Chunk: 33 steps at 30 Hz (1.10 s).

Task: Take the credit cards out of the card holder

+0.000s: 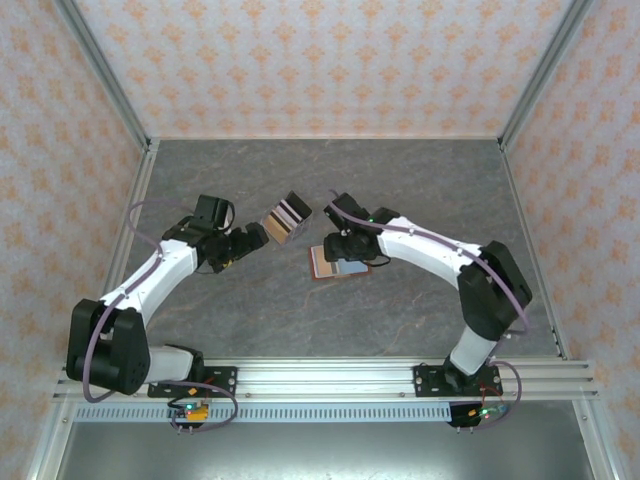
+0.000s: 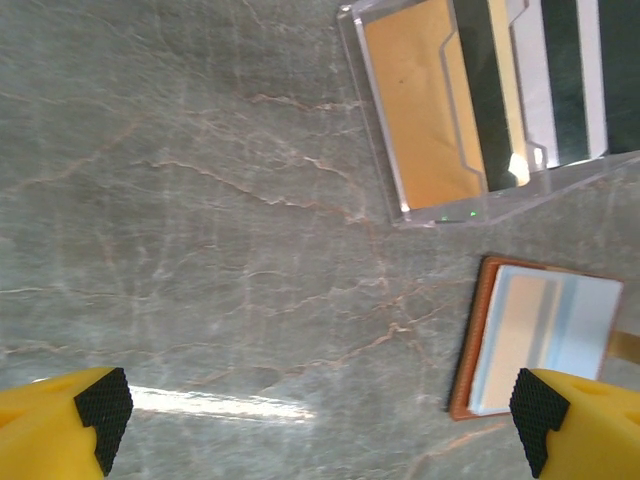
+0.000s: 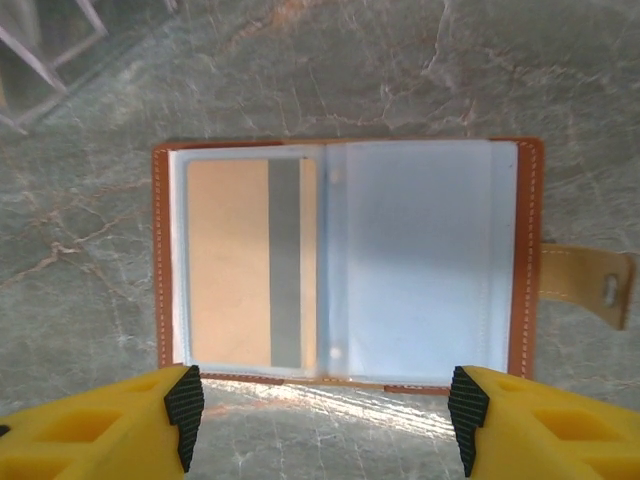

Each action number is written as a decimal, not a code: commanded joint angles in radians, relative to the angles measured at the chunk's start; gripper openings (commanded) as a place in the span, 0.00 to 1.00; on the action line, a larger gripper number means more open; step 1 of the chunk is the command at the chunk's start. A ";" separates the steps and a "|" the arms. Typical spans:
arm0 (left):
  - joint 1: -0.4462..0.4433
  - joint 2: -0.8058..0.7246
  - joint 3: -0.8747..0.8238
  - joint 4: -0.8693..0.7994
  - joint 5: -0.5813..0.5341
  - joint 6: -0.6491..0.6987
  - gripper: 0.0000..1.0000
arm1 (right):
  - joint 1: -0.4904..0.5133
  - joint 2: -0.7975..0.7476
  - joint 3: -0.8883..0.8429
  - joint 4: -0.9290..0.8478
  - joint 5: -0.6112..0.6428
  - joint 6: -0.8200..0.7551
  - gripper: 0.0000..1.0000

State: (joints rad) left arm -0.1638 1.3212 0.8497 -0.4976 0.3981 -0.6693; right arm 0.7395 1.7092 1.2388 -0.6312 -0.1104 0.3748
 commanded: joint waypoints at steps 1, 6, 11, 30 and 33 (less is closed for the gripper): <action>-0.012 0.027 -0.006 0.079 0.071 -0.080 1.00 | -0.001 0.051 0.020 0.009 0.065 0.030 0.68; -0.054 0.072 0.029 0.072 0.084 -0.093 1.00 | -0.001 0.113 0.028 0.015 0.059 0.021 0.67; -0.126 0.116 0.067 0.082 0.073 -0.108 1.00 | 0.000 0.165 0.037 0.006 0.055 0.017 0.65; -0.304 0.353 0.193 0.204 0.168 -0.144 0.50 | -0.034 0.152 -0.088 0.085 0.029 0.021 0.45; -0.324 0.393 0.219 0.212 0.177 -0.145 0.43 | -0.044 0.146 -0.096 0.093 0.023 0.023 0.43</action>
State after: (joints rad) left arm -0.4717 1.6875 1.0325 -0.3126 0.5510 -0.8162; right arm 0.7155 1.8534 1.1809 -0.5392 -0.0952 0.3859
